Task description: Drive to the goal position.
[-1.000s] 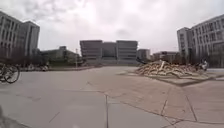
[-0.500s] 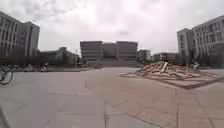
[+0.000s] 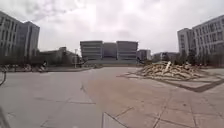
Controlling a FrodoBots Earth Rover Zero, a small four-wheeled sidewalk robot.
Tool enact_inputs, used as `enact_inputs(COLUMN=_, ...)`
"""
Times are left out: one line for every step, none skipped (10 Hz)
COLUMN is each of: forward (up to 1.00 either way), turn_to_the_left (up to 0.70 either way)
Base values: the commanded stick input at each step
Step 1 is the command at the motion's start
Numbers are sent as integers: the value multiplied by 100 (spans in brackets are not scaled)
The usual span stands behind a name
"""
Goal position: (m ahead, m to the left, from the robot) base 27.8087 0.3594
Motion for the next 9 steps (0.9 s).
enact_inputs(forward=70, turn_to_the_left=0)
enact_inputs(forward=70, turn_to_the_left=0)
enact_inputs(forward=70, turn_to_the_left=0)
enact_inputs(forward=70, turn_to_the_left=0)
enact_inputs(forward=70, turn_to_the_left=0)
enact_inputs(forward=70, turn_to_the_left=0)
enact_inputs(forward=70, turn_to_the_left=0)
enact_inputs(forward=70, turn_to_the_left=0)
enact_inputs(forward=70, turn_to_the_left=0)
